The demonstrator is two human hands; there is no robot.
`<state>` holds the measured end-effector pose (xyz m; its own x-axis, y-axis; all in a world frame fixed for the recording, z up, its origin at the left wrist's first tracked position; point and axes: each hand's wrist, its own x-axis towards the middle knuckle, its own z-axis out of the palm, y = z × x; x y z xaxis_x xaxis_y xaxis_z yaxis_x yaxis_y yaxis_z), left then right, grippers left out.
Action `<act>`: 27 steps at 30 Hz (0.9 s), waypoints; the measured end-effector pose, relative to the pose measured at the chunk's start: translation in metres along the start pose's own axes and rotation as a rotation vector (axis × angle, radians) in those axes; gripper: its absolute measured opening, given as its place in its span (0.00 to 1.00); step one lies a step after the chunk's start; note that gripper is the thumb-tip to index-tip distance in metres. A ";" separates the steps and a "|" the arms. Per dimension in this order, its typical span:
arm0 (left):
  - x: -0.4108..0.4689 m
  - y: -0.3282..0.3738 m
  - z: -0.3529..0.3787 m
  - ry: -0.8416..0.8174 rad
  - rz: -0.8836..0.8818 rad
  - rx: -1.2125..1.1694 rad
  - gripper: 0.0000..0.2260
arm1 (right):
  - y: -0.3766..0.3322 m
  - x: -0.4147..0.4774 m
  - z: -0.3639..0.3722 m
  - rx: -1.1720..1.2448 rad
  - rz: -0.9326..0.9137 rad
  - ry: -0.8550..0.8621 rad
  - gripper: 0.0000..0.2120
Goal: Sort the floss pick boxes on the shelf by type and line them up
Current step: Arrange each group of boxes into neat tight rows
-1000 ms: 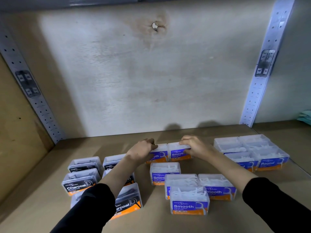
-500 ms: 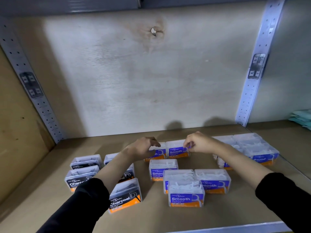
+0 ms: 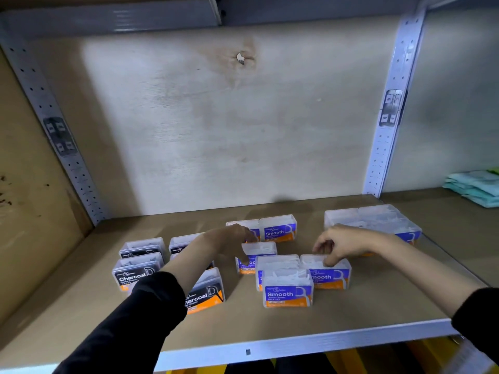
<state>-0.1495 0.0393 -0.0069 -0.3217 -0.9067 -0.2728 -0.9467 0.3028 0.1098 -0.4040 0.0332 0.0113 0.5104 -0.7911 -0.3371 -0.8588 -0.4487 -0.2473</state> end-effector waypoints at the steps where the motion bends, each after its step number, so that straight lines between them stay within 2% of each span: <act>1: 0.000 0.000 0.002 0.005 -0.007 -0.012 0.24 | 0.000 -0.001 0.002 0.008 0.002 -0.013 0.22; 9: -0.002 0.001 -0.001 0.053 -0.029 0.031 0.22 | -0.004 0.000 0.011 -0.108 0.009 0.073 0.21; 16: -0.008 -0.009 -0.003 0.130 -0.115 0.066 0.24 | -0.010 0.025 -0.002 -0.062 0.009 0.280 0.15; 21: -0.008 -0.008 0.006 0.127 -0.152 0.055 0.24 | -0.030 0.051 0.000 -0.006 -0.035 0.303 0.18; 27: -0.013 -0.008 0.013 0.186 -0.125 0.069 0.26 | -0.037 0.067 0.015 -0.048 -0.056 0.274 0.24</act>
<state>-0.1380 0.0527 -0.0161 -0.1992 -0.9750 -0.0983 -0.9800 0.1983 0.0192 -0.3375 0.0030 -0.0158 0.5320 -0.8443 -0.0640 -0.8338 -0.5091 -0.2136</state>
